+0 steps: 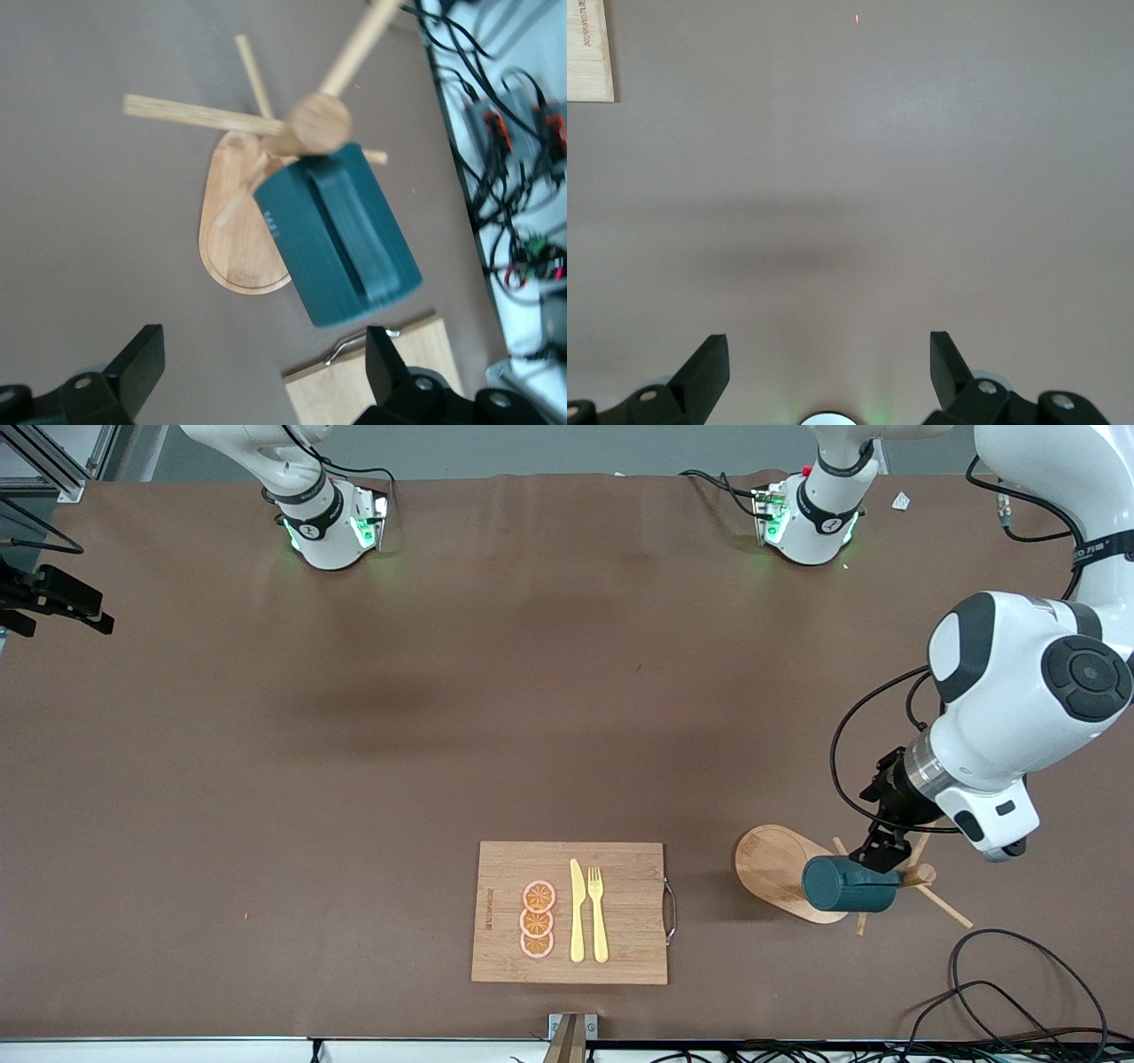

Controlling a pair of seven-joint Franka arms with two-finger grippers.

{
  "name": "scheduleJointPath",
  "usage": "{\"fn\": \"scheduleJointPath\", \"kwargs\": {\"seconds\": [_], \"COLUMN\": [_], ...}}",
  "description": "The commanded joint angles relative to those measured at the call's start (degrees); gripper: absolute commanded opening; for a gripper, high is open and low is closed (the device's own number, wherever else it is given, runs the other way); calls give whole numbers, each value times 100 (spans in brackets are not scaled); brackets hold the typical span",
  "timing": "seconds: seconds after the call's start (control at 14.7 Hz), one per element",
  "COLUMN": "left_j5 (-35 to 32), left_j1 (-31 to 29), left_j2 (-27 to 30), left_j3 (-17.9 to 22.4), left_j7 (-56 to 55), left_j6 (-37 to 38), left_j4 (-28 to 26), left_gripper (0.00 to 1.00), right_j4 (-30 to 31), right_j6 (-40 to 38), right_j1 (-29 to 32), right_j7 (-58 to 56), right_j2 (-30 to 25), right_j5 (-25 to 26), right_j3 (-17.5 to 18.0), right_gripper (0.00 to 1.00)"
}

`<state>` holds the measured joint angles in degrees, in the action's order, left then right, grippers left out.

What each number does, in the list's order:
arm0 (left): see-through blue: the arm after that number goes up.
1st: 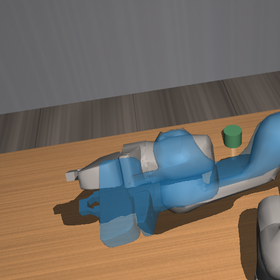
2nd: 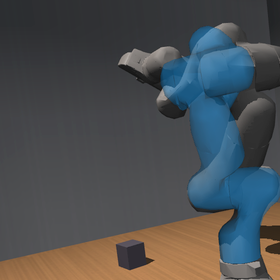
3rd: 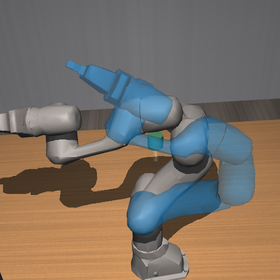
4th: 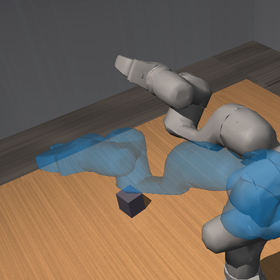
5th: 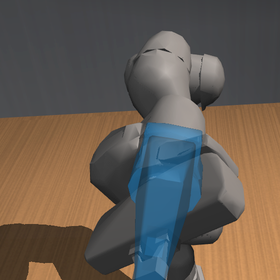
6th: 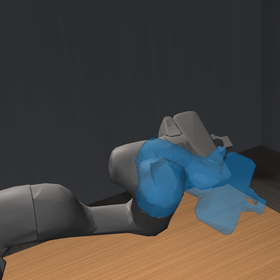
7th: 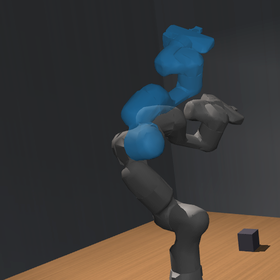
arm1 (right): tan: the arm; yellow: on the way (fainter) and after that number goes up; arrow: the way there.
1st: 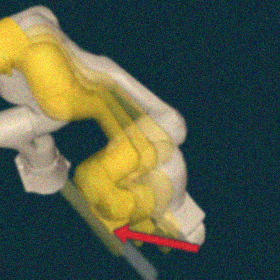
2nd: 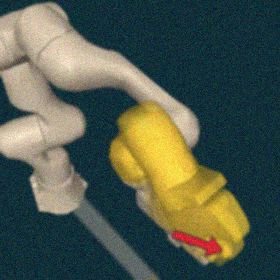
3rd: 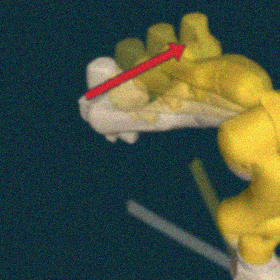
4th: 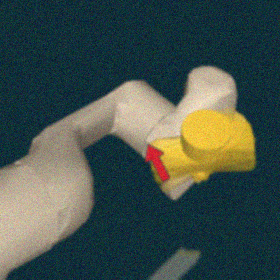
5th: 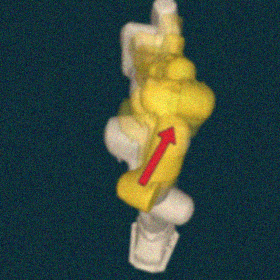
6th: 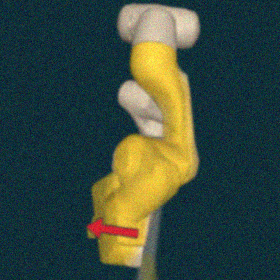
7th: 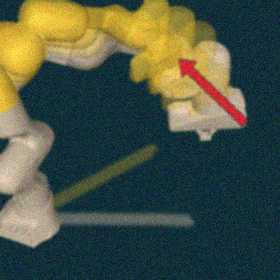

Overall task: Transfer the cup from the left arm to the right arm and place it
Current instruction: 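Reach the left gripper down to the teal mug on the stand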

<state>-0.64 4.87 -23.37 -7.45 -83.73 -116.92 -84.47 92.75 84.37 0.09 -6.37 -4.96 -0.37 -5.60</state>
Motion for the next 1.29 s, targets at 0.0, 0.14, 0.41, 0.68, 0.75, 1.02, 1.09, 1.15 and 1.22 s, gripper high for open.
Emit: {"fn": "scheduleJointPath", "kwargs": {"seconds": [0.0, 0.14, 0.41, 0.68, 0.75, 1.02, 1.09, 1.15, 1.22], "left_j5": [11, 11, 37, 99, 99, 108, 116, 125, 134], "left_j1": [-12, -47, -109, -144, -144, -170, -179, -188, -197], "left_j2": [60, 69, 61, 17, -1, 25, 17, 8, -10], "left_j3": [-11, -11, -20, -20, -20, -20, -20, -20, -20], "left_j7": [-809, -1309, -2164, -2964, -2973, -3026, -3035, -3052, -3113], "left_j6": [29, 11, -199, -1289, -1299, -1290, -1342, -1438, -1552], "left_j4": [-183, -263, -298, -553, -571, -571, -562, -562, -562], "left_gripper": [100, 100, 100, 100, 100, 100, 100, 100, 100], "right_j4": [95, 95, 95, 95, 95, 95, 95, 95, 95], "right_j6": [-17, -17, -17, -17, -17, -17, -17, -17, -17], "right_j1": [-18, -18, -18, -18, -18, -18, -18, -18, -18], "right_j7": [57, 57, 57, 57, 57, 57, 48, 56, 57], "right_j2": [-154, -154, -154, -146, -154, -146, -154, -146, -146], "right_j5": [-69, -69, -69, -69, -69, -69, -69, -69, -69], "right_j3": [-3, -3, -3, -3, -3, -3, -3, -3, -3], "right_gripper": [100, 100, 100, 100, 100, 100, 100, 100, 100]}}
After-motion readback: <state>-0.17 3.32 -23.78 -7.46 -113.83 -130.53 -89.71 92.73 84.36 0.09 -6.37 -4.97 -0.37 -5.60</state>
